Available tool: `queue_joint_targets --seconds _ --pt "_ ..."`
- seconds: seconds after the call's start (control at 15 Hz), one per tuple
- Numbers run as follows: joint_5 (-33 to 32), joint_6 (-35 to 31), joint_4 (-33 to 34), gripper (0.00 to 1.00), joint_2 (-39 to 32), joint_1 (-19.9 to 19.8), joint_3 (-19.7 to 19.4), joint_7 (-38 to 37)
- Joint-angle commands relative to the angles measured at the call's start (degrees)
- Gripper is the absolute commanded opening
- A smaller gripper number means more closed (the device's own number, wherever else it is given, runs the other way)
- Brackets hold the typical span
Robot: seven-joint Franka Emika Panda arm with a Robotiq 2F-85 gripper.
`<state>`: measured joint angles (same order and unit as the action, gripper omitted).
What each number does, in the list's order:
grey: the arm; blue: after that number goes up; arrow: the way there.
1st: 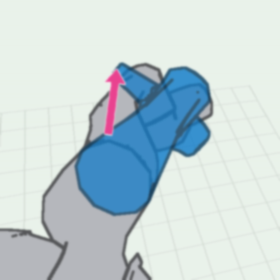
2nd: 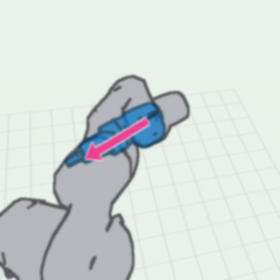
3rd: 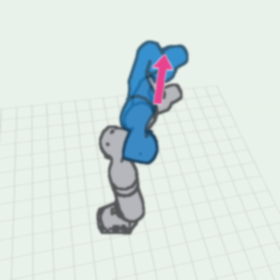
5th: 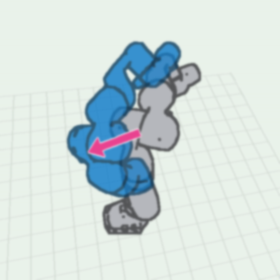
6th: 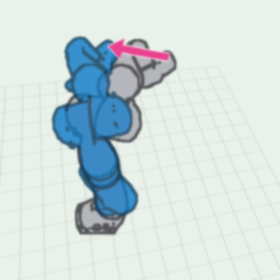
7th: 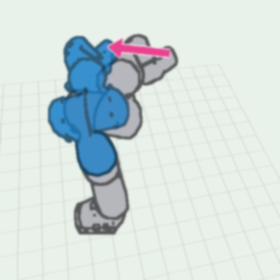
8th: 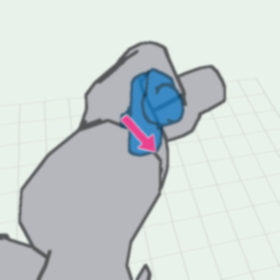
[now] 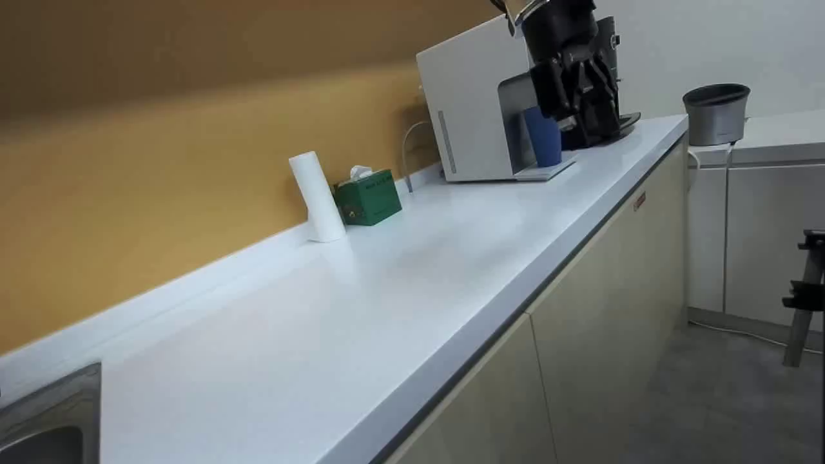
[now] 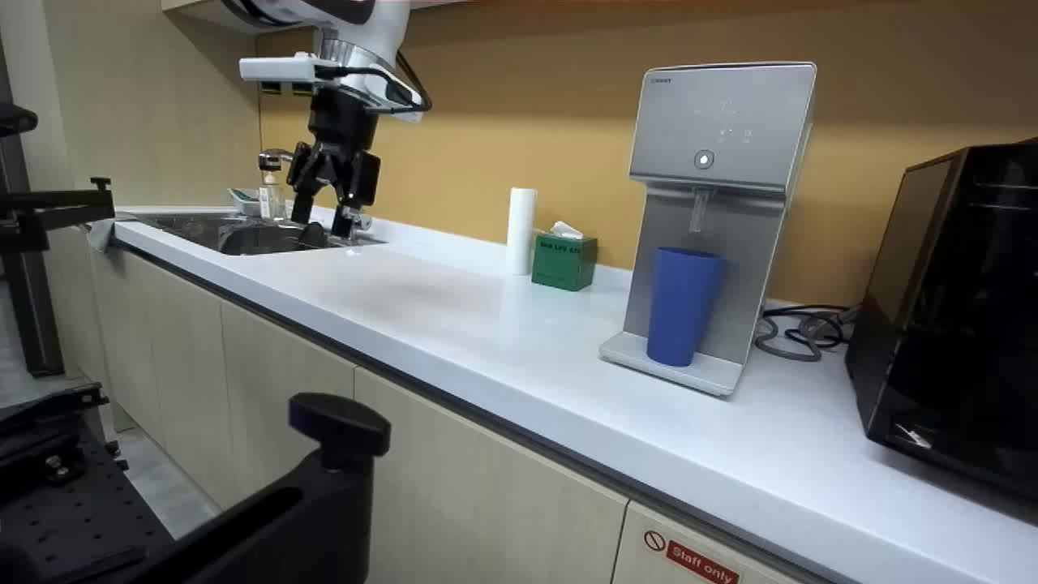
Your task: Press the water dispenser button
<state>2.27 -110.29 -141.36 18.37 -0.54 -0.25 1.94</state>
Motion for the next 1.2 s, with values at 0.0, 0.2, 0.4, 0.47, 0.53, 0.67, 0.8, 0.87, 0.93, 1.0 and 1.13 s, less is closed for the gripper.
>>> queue_joint_targets --seconds 0.0,0.2,0.4,0.47,0.53,0.67,0.8,0.87,0.93,1.0,1.13 --pt "-0.1 0.0 0.1 1.0 0.0 0.2 -0.2 0.0" --pt "-0.1 0.0 0.1 1.0 0.0 0.2 -0.2 0.0" --pt "-0.1 0.0 0.1 1.0 0.0 0.2 -0.2 0.0" --pt "-0.1 0.0 0.1 1.0 0.0 0.2 -0.2 0.0" --pt "-0.1 0.0 0.1 1.0 0.0 0.2 -0.2 0.0" --pt "-0.1 0.0 0.1 1.0 0.0 0.2 -0.2 0.0" --pt "-0.1 0.0 0.1 1.0 0.0 0.2 -0.2 0.0" --pt "-0.4 -1.6 -0.1 1.0 0.4 0.0 -0.3 -0.1" --pt "-0.9 -3.0 -0.1 1.0 0.7 -0.4 -0.4 -0.6" --pt "-1.6 -4.9 0.0 1.0 0.9 -1.1 -0.7 -1.1" --pt "-3.4 -9.1 0.3 1.0 1.3 -2.4 -1.4 -1.4"
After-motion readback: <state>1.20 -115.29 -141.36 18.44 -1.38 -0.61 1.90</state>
